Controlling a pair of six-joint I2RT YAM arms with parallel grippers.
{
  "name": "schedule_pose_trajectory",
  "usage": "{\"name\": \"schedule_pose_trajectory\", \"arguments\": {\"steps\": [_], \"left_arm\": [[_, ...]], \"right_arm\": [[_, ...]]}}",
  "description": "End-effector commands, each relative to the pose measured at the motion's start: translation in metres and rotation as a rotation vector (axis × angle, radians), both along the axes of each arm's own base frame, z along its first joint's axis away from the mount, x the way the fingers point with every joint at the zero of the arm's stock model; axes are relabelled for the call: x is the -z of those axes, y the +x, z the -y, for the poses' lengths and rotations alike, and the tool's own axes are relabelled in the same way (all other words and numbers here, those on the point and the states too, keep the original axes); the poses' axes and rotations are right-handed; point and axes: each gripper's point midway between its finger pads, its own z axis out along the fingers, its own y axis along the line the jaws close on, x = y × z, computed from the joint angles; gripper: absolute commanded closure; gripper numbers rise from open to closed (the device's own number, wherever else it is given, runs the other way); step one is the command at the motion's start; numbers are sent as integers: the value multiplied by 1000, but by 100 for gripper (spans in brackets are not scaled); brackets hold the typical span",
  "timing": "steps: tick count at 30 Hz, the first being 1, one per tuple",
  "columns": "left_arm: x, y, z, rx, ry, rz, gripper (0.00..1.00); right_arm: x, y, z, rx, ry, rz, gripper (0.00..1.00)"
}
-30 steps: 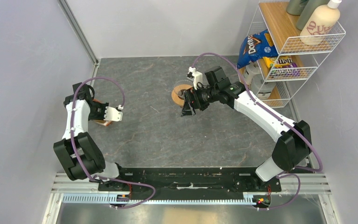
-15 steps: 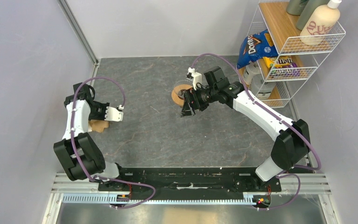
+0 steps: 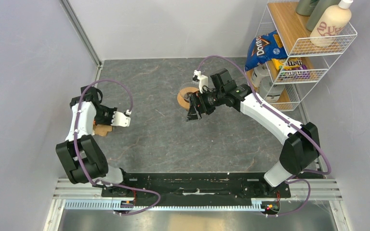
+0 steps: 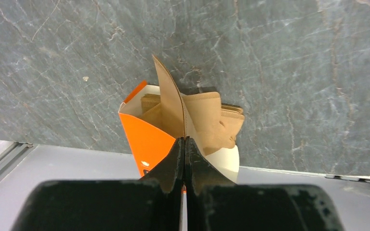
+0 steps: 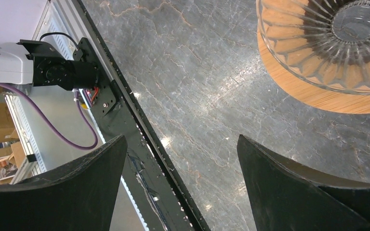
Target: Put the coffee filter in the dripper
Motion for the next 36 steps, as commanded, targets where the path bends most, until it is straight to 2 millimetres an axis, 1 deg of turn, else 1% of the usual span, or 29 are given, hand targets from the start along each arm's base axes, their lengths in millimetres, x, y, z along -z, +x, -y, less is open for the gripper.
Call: {"name": "schedule_pose_trajectory", "arguments": {"steps": [1,4,8,9,11,13,16,17,19,23,24,25,26,27,30,33,36], "left_arm": [[-35,0,20,407,74,77,98],[-46,-16,27,393,44,59,98],[-60,-35,44,410,-13,73,98],[-63,-38,49,418,-27,83,98],[-75,-41,61,423,-68,127,98],[-93,-41,77,417,-131,174,98],[-125,-35,108,367,-248,236,98],[-138,-33,118,351,-285,261,98],[-159,-34,146,332,-370,275,98],[-196,-45,202,303,-547,299,98],[-206,-48,213,300,-584,314,98],[-212,-53,225,280,-632,295,98],[-221,-54,236,271,-674,299,98],[-230,-55,244,233,-724,294,98],[-247,-59,265,152,-854,267,98],[-257,-64,279,133,-923,261,98],[-262,-68,290,142,-960,264,98]], "right_arm": [[-13,-4,-6,-53,48,28,8],[-16,-6,-7,-80,64,60,7],[-22,-4,-8,-107,87,124,6],[-24,-3,-9,-107,97,142,6],[-32,0,-12,-108,126,187,5],[-40,4,-16,-108,162,251,5],[-50,8,-24,-118,216,331,3],[-55,9,-27,-124,237,354,3],[-65,10,-33,-139,268,402,3],[-90,13,-37,-146,321,519,3],[-96,13,-36,-145,327,548,3],[-103,13,-34,-141,328,579,3],[-106,12,-32,-139,327,601,3],[-111,10,-28,-134,326,625,3],[-123,1,-15,-146,320,730,3],[-129,-13,-6,-170,329,781,3],[-141,-27,-1,-190,355,798,7]]}}
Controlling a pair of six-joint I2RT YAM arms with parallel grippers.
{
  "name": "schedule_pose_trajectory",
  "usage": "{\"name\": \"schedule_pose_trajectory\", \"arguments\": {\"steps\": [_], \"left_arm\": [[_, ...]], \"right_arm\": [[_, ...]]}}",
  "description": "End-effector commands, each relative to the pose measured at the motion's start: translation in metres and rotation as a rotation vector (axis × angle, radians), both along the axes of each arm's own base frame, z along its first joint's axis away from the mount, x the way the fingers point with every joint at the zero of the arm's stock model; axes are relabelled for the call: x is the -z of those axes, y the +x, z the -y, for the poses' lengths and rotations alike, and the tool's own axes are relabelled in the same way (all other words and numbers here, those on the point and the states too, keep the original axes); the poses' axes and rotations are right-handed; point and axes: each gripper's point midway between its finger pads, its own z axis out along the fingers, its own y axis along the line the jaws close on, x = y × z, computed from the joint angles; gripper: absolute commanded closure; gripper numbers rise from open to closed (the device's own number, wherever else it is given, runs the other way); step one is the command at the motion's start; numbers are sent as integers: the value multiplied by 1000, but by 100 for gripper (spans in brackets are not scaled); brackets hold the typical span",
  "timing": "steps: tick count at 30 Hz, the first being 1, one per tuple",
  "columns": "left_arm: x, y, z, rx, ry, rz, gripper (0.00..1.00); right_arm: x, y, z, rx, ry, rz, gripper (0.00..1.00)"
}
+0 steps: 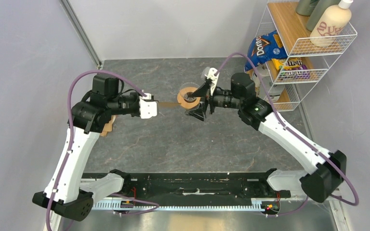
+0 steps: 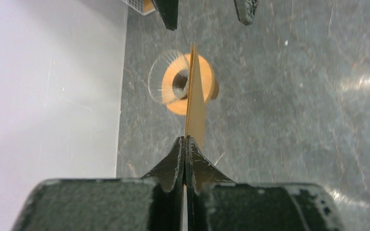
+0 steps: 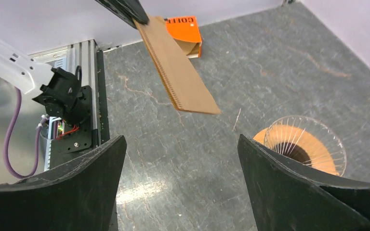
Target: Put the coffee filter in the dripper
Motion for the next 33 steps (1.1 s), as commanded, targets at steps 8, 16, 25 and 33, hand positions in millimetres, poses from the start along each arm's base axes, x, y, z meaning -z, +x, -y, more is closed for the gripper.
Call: {"name": "schedule_pose_trajectory", "arguments": {"steps": [8,16,25,33], "left_arm": [[-33,-11,37,15,-206,-105,98],[-35,-20,56,56,-221,-177,98],[-60,-9,74,-100,-411,-436,98],[-88,-41,52,-160,-573,-632,42]], "right_arm": [[-23,-25,2,-85,1,202,6],[-15,-21,-11,-149,-76,231,37],[-28,-22,-17,-139,-41,182,100],[-38,-28,-1,-128,-50,373,100]]}}
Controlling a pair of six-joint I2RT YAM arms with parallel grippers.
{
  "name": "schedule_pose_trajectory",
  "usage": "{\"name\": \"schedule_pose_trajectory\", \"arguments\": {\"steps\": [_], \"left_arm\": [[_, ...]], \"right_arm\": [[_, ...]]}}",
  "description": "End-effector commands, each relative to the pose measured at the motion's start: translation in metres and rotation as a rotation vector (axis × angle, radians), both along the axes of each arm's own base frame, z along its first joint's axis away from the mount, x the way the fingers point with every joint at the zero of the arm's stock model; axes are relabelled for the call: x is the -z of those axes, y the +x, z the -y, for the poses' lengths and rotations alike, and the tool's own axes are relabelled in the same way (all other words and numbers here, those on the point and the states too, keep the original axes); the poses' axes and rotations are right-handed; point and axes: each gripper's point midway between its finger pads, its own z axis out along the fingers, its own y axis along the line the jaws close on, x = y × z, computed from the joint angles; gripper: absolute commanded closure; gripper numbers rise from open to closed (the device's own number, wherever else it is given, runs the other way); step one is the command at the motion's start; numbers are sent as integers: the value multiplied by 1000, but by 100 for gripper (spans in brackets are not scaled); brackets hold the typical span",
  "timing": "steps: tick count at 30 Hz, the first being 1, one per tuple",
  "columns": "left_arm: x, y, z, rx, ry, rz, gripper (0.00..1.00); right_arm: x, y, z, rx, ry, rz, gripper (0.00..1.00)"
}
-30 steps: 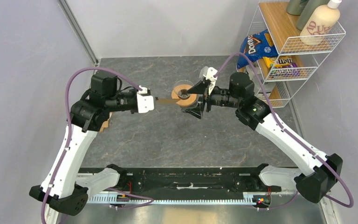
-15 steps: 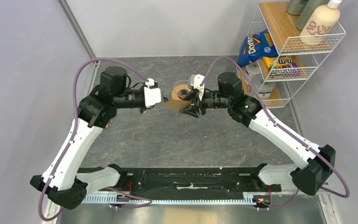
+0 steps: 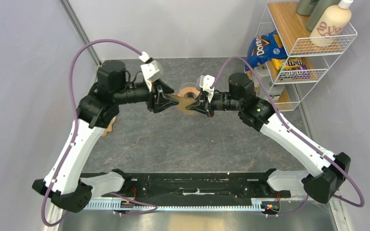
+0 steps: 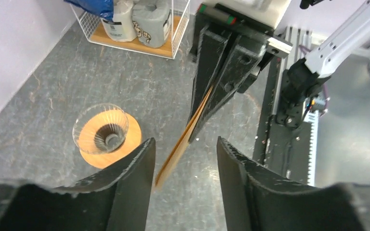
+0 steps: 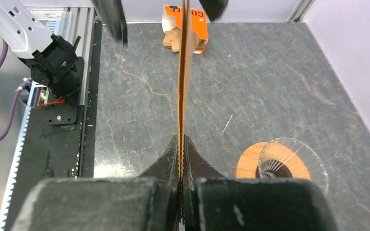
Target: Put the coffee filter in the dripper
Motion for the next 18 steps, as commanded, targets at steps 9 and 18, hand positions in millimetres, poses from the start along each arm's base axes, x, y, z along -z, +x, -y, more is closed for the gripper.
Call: {"name": "schedule_pose_trajectory", "arguments": {"steps": [9,18], "left_arm": [[-2,-65,-53,72,47,149,41],[15,-67,-46,177,114,255,44]], "right_arm": [[-15,-34,20,-137,-6,628,100],[-31,-45,9,-140,62,751,100]]}}
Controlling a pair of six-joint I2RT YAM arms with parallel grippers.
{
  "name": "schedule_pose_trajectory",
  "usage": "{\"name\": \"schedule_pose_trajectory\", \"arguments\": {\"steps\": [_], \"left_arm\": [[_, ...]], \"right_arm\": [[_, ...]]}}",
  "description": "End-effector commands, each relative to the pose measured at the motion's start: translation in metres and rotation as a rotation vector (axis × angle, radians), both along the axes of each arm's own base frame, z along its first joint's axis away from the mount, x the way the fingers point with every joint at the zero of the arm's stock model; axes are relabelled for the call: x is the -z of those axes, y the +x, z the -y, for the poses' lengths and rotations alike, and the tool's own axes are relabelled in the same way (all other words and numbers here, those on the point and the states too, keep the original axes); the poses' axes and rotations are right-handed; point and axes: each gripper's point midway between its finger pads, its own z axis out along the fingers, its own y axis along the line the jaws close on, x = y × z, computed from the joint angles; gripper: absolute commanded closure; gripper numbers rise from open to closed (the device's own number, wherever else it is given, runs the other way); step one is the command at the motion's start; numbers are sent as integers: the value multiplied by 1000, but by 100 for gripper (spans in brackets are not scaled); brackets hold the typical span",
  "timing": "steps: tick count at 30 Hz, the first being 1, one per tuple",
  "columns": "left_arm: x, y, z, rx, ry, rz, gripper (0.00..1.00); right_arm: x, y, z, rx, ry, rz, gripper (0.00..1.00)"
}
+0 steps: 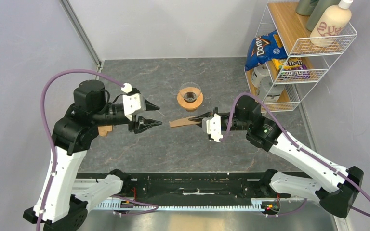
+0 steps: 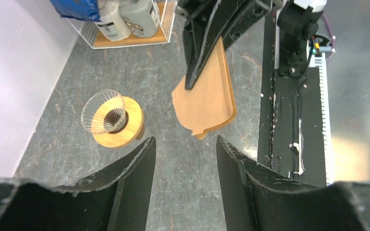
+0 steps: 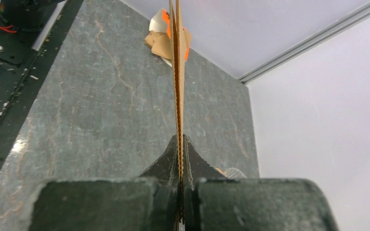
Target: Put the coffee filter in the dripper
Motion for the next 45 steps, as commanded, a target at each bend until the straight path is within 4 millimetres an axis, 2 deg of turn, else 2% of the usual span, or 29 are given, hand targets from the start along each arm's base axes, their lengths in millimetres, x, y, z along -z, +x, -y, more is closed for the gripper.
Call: {"name": "schedule_pose_trajectory", "arguments": {"steps": [1,2,5,10,14,18,21,25,33,40,45], "left_arm": [[15,5,5,63,52,76,45],[17,7,5,64,59,93,45],[23,12,6,72,72,112,47],[26,17,9,85,78,134,49],[26,12,7,109,92,197,52],[0,1,5,102,45,209,50],[-21,-18,8,147,-15,145,44],[-33,-34,14,187,-60,72,39],[-10,-40,29,231,57,-24,38],[-3,-31,35,202,86,-24,40],[3,-34,35,214,109,-20,41]], "right_arm": [[-38,0,-3,8,107,125,100],[-45,-1,-4,5,136,143,100],[-47,-7,-3,-9,147,156,100],[-47,-11,-3,-26,148,162,100],[-42,-13,-5,-41,128,161,100],[-34,-13,-6,-45,81,121,100],[-26,-12,-6,-42,40,95,100],[-23,-12,-8,-48,9,57,100],[-22,-12,-14,-41,-22,43,100],[-21,-15,-15,-35,-35,50,100],[-21,-12,-16,-17,-41,41,100]]}}
